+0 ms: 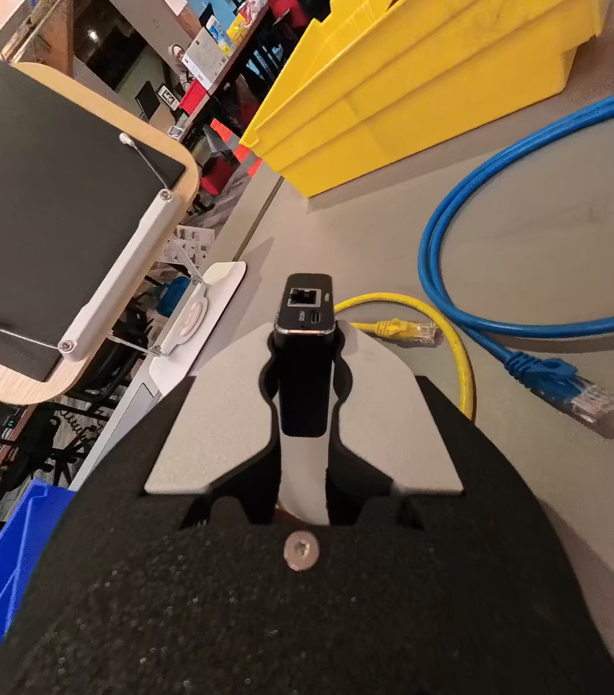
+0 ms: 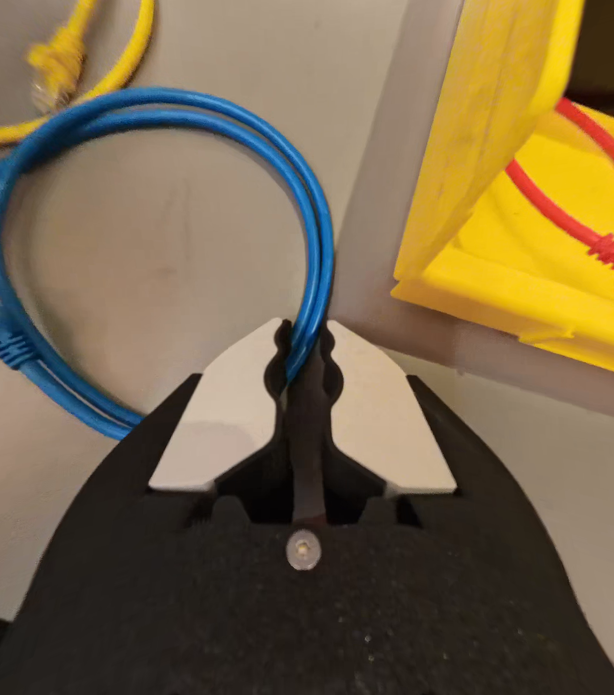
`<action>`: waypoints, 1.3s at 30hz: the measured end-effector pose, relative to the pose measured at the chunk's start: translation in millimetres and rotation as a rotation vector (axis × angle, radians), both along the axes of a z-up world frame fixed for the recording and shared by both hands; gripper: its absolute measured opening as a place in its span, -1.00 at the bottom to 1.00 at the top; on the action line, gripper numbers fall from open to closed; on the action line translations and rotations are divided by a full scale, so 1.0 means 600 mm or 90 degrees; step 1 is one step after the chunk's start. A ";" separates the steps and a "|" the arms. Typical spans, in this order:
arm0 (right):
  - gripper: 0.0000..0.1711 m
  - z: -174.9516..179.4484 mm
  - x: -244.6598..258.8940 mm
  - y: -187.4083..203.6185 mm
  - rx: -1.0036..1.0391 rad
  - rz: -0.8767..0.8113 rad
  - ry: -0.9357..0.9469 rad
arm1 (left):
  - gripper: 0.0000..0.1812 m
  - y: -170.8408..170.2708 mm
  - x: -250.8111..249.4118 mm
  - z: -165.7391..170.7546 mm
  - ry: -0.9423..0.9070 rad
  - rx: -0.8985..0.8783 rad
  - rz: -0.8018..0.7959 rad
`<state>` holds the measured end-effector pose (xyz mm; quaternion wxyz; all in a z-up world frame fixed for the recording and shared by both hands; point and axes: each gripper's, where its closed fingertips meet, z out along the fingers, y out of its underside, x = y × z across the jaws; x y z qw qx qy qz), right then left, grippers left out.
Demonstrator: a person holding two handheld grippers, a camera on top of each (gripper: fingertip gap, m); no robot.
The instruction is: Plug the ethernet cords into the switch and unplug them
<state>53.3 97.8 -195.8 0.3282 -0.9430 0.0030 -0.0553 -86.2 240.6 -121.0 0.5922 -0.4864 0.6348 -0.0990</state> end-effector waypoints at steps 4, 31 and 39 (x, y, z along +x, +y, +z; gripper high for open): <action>-0.84 0.007 -0.020 -0.006 -0.005 0.080 -0.073 | -0.73 0.000 0.000 0.000 0.000 -0.001 0.000; -0.86 0.134 0.357 0.034 -0.156 -0.043 -0.162 | -0.73 -0.007 -0.003 -0.001 0.011 0.024 -0.004; -0.86 0.044 0.387 0.051 -0.385 -0.044 -0.211 | -0.73 -0.011 -0.002 0.002 0.009 0.037 -0.013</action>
